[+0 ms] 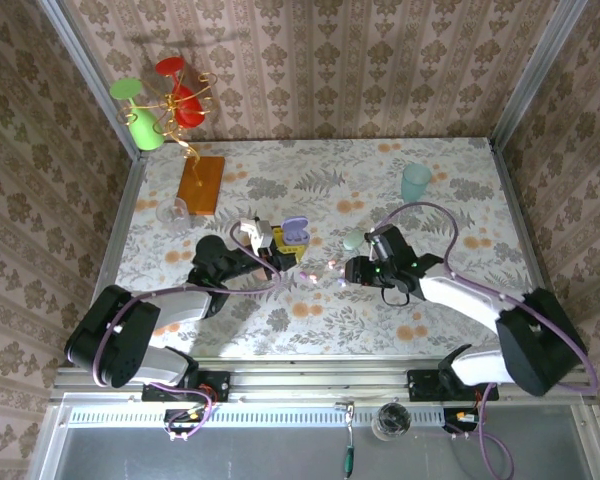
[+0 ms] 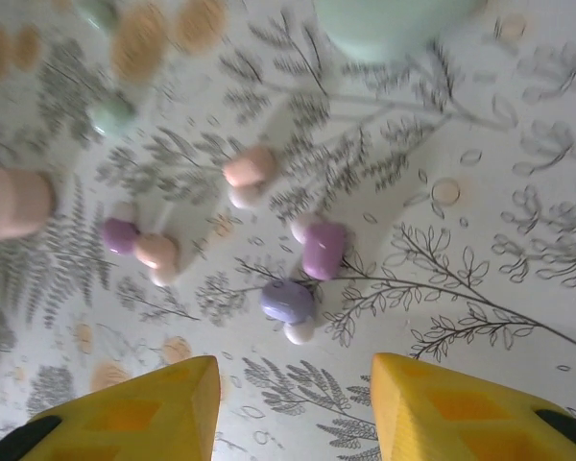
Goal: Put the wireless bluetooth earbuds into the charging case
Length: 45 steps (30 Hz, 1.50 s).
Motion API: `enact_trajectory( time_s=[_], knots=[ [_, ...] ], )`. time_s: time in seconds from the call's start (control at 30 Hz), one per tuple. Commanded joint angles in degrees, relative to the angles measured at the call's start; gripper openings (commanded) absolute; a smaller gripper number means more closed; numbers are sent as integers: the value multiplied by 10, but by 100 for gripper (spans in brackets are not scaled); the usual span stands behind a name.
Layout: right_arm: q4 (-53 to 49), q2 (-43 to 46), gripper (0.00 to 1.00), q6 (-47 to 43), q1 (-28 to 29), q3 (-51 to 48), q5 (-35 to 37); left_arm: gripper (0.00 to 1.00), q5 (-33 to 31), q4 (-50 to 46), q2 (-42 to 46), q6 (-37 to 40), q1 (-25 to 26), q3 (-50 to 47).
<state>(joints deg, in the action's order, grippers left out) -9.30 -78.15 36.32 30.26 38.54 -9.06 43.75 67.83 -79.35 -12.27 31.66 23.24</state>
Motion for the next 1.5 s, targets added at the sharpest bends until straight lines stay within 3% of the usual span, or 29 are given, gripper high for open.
enact_trajectory(
  time_s=[0.0,0.43,0.77,1.0,1.3,1.47],
  knots=[
    [39,-48,47,20,-1,13,-40,24,15,31,6,-17,-4,-1],
    [90,-130,43,30,10,30,-86,24,14,34,6,-20,-4,13],
    [67,-157,44,34,43,55,-120,24,20,28,16,-18,-5,15],
    [39,-117,44,64,54,51,-49,24,23,28,18,-17,-5,12],
    [-36,-128,44,11,52,109,-23,24,19,30,27,-14,-8,4],
    [-88,-149,44,14,89,158,40,23,-7,54,29,-20,-50,-28]
  ],
)
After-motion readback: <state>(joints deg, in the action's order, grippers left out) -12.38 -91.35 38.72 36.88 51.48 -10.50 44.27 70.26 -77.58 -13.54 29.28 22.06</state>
